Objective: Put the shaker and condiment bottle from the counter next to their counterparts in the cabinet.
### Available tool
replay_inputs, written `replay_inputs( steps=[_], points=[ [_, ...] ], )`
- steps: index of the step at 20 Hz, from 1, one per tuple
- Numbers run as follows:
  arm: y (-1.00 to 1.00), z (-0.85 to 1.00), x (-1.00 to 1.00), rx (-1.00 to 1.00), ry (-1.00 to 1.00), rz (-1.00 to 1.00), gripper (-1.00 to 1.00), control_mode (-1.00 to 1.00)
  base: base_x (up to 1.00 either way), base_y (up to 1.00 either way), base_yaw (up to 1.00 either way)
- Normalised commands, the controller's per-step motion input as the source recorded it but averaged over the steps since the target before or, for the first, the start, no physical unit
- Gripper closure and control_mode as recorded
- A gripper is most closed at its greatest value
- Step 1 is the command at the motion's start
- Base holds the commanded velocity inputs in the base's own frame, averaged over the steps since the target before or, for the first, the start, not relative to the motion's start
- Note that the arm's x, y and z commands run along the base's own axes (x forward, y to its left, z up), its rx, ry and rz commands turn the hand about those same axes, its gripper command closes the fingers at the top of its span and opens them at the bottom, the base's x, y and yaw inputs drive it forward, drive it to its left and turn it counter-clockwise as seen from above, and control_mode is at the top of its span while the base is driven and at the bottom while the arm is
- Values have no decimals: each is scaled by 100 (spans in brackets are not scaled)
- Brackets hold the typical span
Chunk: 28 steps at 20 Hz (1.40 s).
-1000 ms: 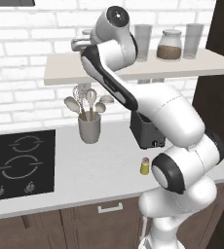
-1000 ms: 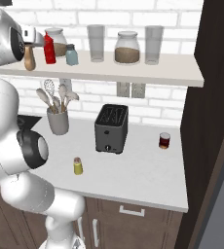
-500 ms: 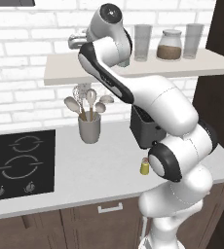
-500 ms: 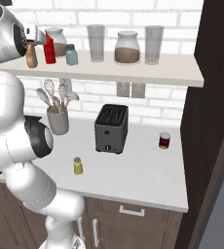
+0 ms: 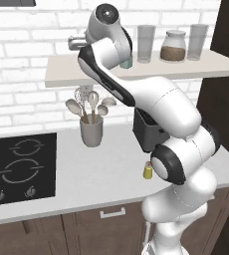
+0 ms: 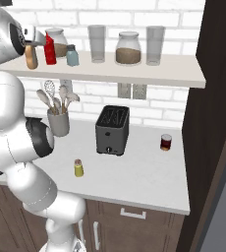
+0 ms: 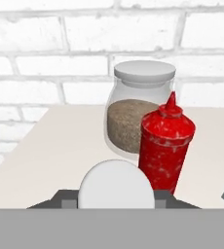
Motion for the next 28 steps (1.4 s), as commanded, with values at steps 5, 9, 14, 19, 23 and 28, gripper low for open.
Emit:
replay_inputs(
  steps=[5, 9, 14, 19, 23, 28],
  points=[
    [0, -15, 1, 0, 0, -4, 100, -100, 0, 0, 0],
    [0, -17, 9, 0, 0, -3, 100, -100, 0, 0, 0],
    [0, -16, 18, 0, 0, -3, 100, -100, 0, 0, 0],
    [0, -26, 24, 0, 0, -1, 100, -100, 0, 0, 0],
    [0, -43, 30, 0, -2, 0, 100, -100, 0, 0, 0],
    [0, -49, 35, 0, -3, 0, 100, -100, 0, 0, 0]
  ],
)
